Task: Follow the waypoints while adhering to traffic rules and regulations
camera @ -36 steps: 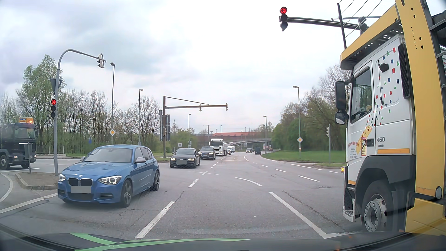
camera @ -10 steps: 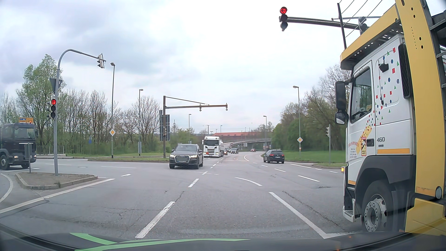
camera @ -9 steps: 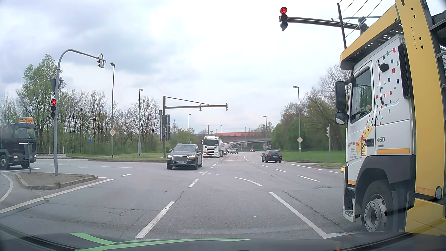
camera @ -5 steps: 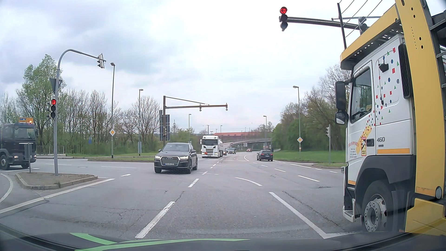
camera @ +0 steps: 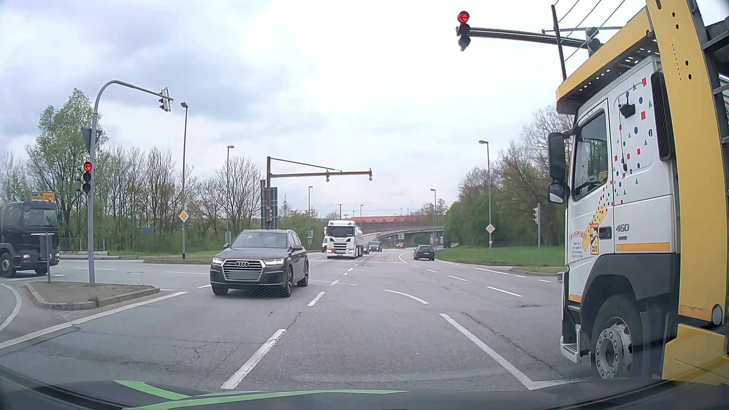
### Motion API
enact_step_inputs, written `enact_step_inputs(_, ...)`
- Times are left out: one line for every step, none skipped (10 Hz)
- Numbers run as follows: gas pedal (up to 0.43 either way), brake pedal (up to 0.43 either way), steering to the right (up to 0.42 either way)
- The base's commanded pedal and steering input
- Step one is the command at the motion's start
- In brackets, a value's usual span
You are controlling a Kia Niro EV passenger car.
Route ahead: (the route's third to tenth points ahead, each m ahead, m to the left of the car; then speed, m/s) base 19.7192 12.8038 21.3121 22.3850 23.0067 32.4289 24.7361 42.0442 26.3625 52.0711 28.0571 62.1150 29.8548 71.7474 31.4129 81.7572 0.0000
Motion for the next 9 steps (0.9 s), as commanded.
enact_step_inputs(0.000,0.311,0.007)
enact_step_inputs(0.000,0.311,0.007)
enact_step_inputs(0.000,0.311,0.008)
enact_step_inputs(0.000,0.311,0.008)
enact_step_inputs(0.000,0.311,0.008)
enact_step_inputs(0.000,0.311,0.007)
enact_step_inputs(0.000,0.311,0.007)
enact_step_inputs(0.000,0.311,0.008)
enact_step_inputs(0.000,0.311,0.007)
